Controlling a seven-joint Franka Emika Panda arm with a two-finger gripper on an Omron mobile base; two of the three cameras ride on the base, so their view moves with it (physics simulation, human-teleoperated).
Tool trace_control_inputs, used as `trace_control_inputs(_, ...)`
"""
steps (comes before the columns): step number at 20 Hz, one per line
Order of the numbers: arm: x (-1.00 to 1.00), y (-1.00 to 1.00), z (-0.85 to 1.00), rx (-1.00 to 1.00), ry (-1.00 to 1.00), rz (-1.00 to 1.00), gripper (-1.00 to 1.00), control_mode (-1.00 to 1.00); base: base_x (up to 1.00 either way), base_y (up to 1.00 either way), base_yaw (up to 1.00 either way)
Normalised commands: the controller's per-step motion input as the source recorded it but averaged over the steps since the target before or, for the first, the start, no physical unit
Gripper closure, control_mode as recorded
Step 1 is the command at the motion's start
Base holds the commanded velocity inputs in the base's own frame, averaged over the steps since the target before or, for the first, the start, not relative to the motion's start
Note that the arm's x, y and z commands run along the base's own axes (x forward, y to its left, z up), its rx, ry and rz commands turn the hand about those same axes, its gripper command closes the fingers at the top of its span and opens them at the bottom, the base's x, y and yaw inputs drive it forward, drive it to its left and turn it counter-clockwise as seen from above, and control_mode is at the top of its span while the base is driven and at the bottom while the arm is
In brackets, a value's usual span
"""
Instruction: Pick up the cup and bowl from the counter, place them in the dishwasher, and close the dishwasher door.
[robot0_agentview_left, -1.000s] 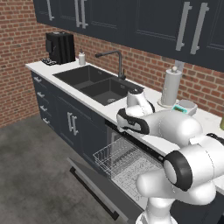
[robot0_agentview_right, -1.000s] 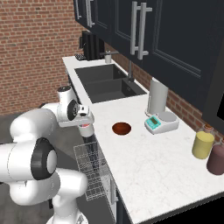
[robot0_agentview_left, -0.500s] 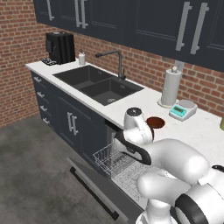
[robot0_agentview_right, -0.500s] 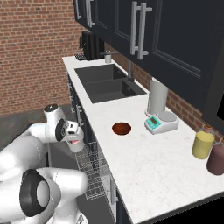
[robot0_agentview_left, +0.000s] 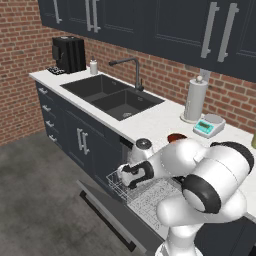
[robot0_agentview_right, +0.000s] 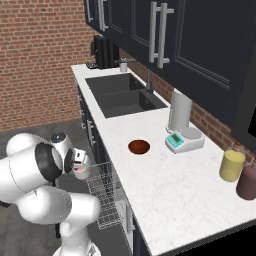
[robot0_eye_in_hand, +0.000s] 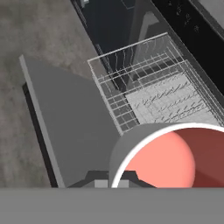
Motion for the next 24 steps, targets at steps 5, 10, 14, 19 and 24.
trace_control_inputs(5,0.49,0.51,-0.36,-0.05,0.0,-0.38,1.0,-1.0,0.0,0.0,0.0)
trace_control_inputs(10,0.47,0.07,-0.19,-0.01,0.01,-0.4,1.0,-1.0,0.0,0.0,0.0)
trace_control_inputs(14,0.49,0.02,-0.04,0.0,0.0,-0.25,1.0,-1.0,0.0,0.0,0.0)
trace_control_inputs(19,0.45,-0.03,-0.08,0.0,0.0,-0.04,1.0,-1.0,0.0,0.0,0.0)
trace_control_inputs(24,0.46,-0.13,-0.25,0.0,0.0,0.0,1.0,-1.0,0.0,0.0,0.0)
